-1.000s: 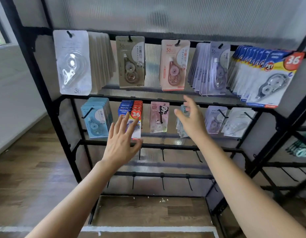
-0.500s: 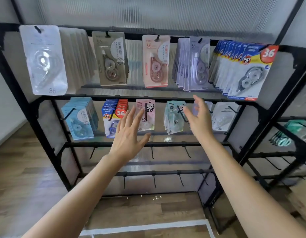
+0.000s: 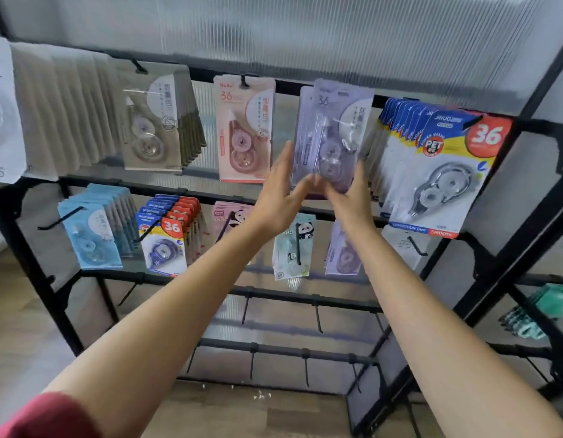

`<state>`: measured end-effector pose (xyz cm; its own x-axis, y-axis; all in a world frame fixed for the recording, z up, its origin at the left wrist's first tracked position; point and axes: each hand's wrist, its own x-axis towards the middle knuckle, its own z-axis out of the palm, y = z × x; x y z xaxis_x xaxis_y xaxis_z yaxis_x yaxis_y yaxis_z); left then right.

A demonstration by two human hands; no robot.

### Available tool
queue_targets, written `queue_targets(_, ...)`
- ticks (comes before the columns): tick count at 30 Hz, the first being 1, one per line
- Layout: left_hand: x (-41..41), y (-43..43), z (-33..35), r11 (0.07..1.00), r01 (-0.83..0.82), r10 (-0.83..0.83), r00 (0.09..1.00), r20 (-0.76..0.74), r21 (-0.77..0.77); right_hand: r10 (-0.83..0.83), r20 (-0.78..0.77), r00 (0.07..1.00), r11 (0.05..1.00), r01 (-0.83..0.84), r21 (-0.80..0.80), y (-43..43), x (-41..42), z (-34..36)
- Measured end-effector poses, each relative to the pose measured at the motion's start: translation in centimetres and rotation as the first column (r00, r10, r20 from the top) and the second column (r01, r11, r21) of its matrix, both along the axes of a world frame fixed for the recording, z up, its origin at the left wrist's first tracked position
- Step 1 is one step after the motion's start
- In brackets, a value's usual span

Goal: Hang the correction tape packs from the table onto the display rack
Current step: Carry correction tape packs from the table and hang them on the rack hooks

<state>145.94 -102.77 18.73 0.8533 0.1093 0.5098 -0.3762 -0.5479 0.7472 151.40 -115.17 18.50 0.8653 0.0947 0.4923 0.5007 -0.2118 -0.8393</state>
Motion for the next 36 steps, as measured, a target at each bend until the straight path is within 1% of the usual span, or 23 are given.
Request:
queue_targets(2, 1.5, -0.8, 1.0, 0.996, 0.009, -0.008, 1.000, 0.015, -0.088, 0.066, -0.001, 0.998, 0.997, -0.066, 0.030, -0.2, 0.7, 0.1)
queue_targets(6, 3.0, -1.5, 1.2, 0.973, 0.071, -0.055, 0.995, 0.078, -0.221, 0.193, 0.005, 0.981, 0.980, -0.193, 0.040, -0.6, 1.2, -0.2)
queue_targets(9, 2.9, -1.7, 0.5, 0.940, 0.119, -0.097, 0.992, 0.084, -0.320, 0.225, 0.015, 0.974, 0.974, -0.226, 0.010, -0.7, 1.1, 0.2)
queue_targets(11, 2.8, -1.7, 0.2, 0.927, 0.135, -0.111, 0.990, 0.088, -0.351, 0.231, 0.017, 0.973, 0.973, -0.231, 0.002, -0.8, 0.9, 0.5)
queue_targets(14, 2.7, -1.6, 0.3, 0.949, 0.100, -0.078, 0.993, 0.085, -0.298, 0.225, 0.019, 0.974, 0.974, -0.226, 0.013, -0.8, 0.5, 0.7)
queue_targets(17, 2.6, -1.7, -0.3, 0.972, 0.030, -0.007, 0.995, 0.100, -0.232, 0.173, 0.026, 0.985, 0.984, -0.174, 0.026, -0.6, -0.2, 0.1)
queue_targets(20, 2.2, -2.1, -1.0, 0.975, 0.019, -0.003, 0.997, 0.076, -0.222, 0.099, 0.053, 0.994, 0.994, -0.102, 0.049, -0.6, -0.9, -0.6)
queue_targets(23, 1.7, -2.3, -1.2, 0.987, 0.028, -0.015, 0.997, 0.080, -0.159, 0.033, 0.045, 0.998, 0.998, -0.036, 0.056, -1.1, -1.4, -1.1)
queue_targets(26, 1.5, -2.1, -0.8, 0.995, 0.004, 0.008, 0.993, 0.120, -0.100, -0.002, 0.025, 1.000, 0.995, -0.001, 0.098, -1.7, -1.8, -1.4)
queue_targets(28, 1.3, -2.0, -0.4, 0.997, -0.018, 0.029, 0.988, 0.153, -0.076, 0.010, 0.047, 0.999, 0.988, -0.017, 0.154, -2.1, -2.1, -1.4)
queue_targets(30, 1.3, -2.0, 0.3, 0.992, -0.002, 0.019, 0.991, 0.129, -0.126, 0.020, 0.072, 0.997, 0.986, -0.031, 0.165, -2.4, -2.1, -1.1)
queue_targets(32, 1.6, -2.1, 1.3, 0.965, 0.022, -0.010, 0.999, 0.047, -0.260, 0.041, 0.068, 0.997, 0.988, -0.051, 0.143, -2.5, -1.6, -0.6)
queue_targets(34, 2.2, -2.2, 2.1, 0.919, 0.043, -0.063, 0.997, -0.038, -0.392, 0.088, 0.033, 0.996, 0.990, -0.091, 0.104, -2.4, -1.1, 0.1)
queue_targets(36, 2.7, -2.2, 2.5, 0.891, 0.061, -0.115, 0.989, -0.093, -0.451, 0.131, -0.013, 0.991, 0.989, -0.129, 0.073, -2.2, -0.6, 0.5)
